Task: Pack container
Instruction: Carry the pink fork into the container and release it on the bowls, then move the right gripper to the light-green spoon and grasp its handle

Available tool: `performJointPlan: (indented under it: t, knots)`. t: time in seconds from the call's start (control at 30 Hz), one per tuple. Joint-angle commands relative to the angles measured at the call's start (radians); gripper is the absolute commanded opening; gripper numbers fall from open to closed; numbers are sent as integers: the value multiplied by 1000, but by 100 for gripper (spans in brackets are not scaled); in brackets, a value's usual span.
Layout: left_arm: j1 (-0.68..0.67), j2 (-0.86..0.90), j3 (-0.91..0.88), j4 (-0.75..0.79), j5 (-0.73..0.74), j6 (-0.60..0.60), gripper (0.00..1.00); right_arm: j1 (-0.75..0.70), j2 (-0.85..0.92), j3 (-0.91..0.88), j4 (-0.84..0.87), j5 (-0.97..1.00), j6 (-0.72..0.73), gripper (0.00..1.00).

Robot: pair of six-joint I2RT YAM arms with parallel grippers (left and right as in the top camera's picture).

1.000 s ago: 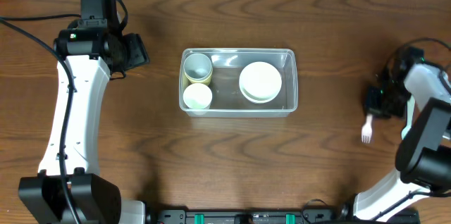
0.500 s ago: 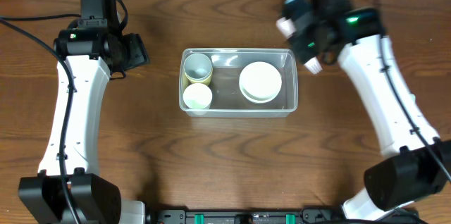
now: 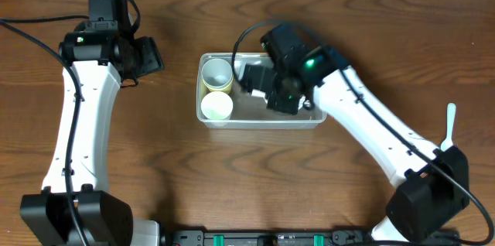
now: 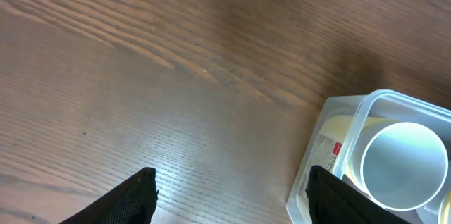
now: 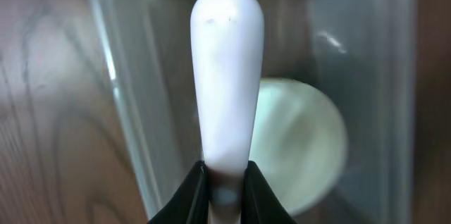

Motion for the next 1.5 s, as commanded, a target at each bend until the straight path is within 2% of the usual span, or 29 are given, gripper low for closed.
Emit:
performJointPlan:
  t: [0.0, 0.17, 0.2, 0.3, 0.57, 0.63, 0.8, 0.87, 0.97, 1.03, 1.13, 1.23, 1.33, 1.47]
  knots:
    - [2, 5, -3, -2, 3, -9, 69, 23, 6, -54, 32, -16, -33, 1]
    - [2, 5, -3, -2, 3, -9, 69, 21, 7, -88, 61, -16, -18, 2]
    - [2, 5, -3, -2, 3, -9, 69, 21, 7, -90, 60, -16, -17, 5]
    - [2, 5, -3, -2, 3, -9, 69, 21, 7, -92, 52, -16, -18, 29]
    - [2, 5, -3, -2, 3, -9, 69, 21, 7, -92, 53, -16, -17, 45]
    - [2, 5, -3, -2, 3, -9, 69, 21, 7, -92, 63, -15, -6, 52]
    - [2, 5, -3, -2, 3, -9, 69, 12, 3, -90, 186, 38, 161, 57]
    - [2, 5, -3, -2, 3, -9, 69, 5, -4, -82, 240, 121, 259, 58]
    - [2, 5, -3, -2, 3, -9, 69, -26, -39, -62, 299, 322, 479, 59]
    - [2, 5, -3, -2, 3, -9, 69, -77, -83, -57, 307, 392, 611, 65]
    - [2, 5, -3, -2, 3, -9, 69, -198, -158, -57, 269, 391, 833, 77]
    - [2, 5, -3, -2, 3, -9, 69, -373, -225, -57, 180, 322, 1029, 78]
    - [2, 5, -3, -2, 3, -9, 69, -575, -262, -57, 90, 234, 1121, 80]
    - [2, 5, -3, -2, 3, -9, 69, -835, -250, -63, -6, 173, 1122, 88]
